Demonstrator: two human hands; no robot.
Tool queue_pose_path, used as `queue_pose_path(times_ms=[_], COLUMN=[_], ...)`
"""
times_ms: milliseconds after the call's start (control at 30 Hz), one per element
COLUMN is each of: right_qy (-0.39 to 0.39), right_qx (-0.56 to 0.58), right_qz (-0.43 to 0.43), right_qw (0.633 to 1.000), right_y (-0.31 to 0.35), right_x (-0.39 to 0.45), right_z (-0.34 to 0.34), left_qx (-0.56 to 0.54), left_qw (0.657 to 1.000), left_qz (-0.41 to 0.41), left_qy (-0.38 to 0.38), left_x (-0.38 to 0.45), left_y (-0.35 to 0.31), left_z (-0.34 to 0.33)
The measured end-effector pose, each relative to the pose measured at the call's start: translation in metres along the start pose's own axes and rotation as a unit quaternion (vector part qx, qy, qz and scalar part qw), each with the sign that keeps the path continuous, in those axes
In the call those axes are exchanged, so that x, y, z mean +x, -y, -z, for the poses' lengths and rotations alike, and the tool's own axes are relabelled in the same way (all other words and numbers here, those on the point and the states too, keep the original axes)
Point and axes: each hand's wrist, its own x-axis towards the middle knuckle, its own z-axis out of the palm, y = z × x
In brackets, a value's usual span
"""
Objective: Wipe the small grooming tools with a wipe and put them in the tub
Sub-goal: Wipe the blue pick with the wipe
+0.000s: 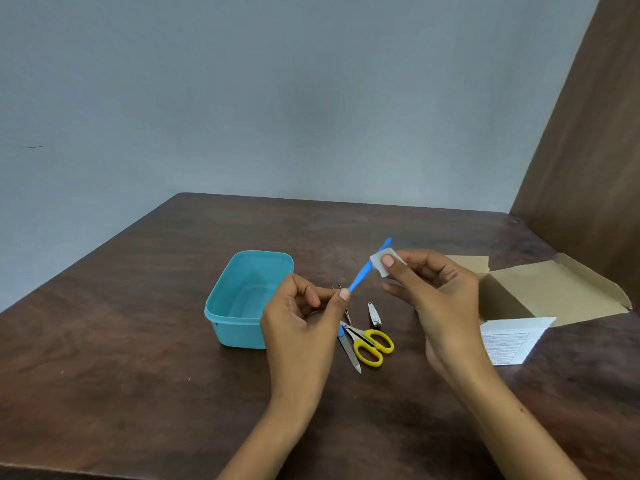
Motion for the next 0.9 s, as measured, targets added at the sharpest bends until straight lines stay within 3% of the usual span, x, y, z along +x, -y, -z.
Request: queue_pose_path(times_ms=[167,300,467,700,900], right_qy=[-0.060,-0.050,0.009,0.042,0.051], right_qx=[-0.094,-0.175,-0.050,0.067,0.035], right_qz=[0.066,0.088,0.005,-0.117,-0.086], right_qw=[0.992,0.979,0.999,0.990,0.994], right_y=[-0.005,-0.010,-0.008,-0.003,-0.005], right_x=[0.005,0.004,0.000,-0.003,-0.005], right_z=[0.004,0.003,-0.004,-0.003,-0.001], left_qx=[-0.081,-0.128,-0.123,-0.093,-0.053], left_qw=[0.993,0.983,0.983,0.989,0.992], left_qz=[0.082,0.132,0.132,0.113,0.099], left_qy=[-0.017,-0.015,-0.003,0.019,0.056], left_x=[-0.005,-0.009,-0.009,-0.010,-0.013], left_y=[-0.003,-0.008,-0.005,0.001,0.004], left_z=[-0.005,-0.008,-0.010,-0.010,-0.009])
